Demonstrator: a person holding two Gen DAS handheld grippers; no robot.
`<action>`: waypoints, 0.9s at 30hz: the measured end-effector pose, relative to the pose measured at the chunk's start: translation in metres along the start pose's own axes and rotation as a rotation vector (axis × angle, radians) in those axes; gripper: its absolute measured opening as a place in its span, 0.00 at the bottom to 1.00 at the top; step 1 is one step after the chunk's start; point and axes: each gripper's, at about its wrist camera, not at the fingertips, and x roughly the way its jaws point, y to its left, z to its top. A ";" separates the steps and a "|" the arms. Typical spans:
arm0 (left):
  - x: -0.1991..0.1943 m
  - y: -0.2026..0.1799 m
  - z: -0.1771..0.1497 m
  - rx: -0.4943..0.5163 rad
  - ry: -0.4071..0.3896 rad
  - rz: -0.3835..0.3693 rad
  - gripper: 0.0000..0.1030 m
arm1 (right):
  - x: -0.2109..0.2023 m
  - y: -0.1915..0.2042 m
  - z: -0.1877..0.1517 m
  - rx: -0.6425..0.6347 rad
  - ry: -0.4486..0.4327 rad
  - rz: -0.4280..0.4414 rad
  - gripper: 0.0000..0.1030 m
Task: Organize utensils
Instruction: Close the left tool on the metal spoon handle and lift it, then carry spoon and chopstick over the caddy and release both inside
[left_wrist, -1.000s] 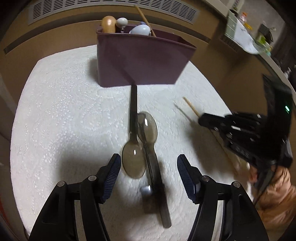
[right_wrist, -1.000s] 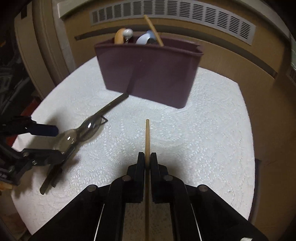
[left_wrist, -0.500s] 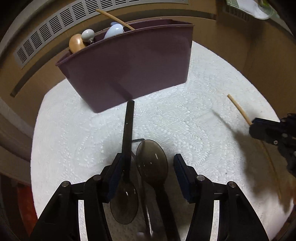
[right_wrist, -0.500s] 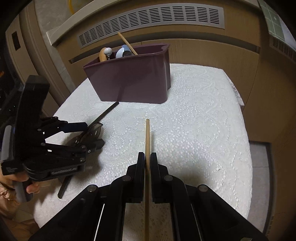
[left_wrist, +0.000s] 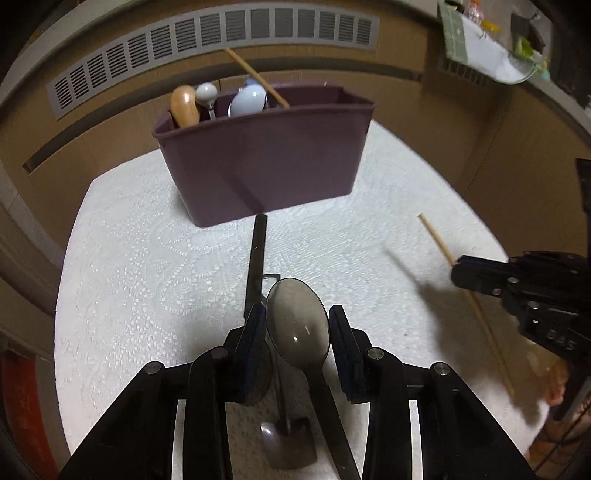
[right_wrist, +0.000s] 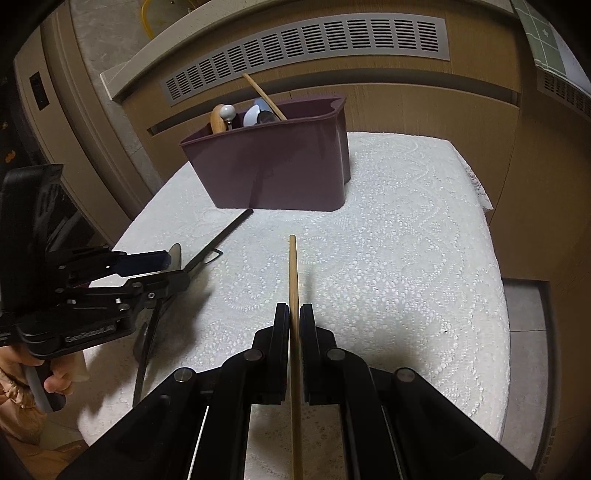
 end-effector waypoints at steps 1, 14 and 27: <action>-0.006 -0.001 -0.003 -0.001 -0.012 -0.003 0.35 | -0.002 0.002 0.000 -0.003 -0.004 0.002 0.05; -0.055 -0.004 -0.007 -0.026 -0.122 -0.053 0.35 | -0.027 0.027 0.010 -0.068 -0.056 -0.007 0.05; -0.081 -0.002 -0.006 -0.041 -0.182 -0.089 0.34 | -0.039 0.039 0.014 -0.103 -0.087 -0.007 0.05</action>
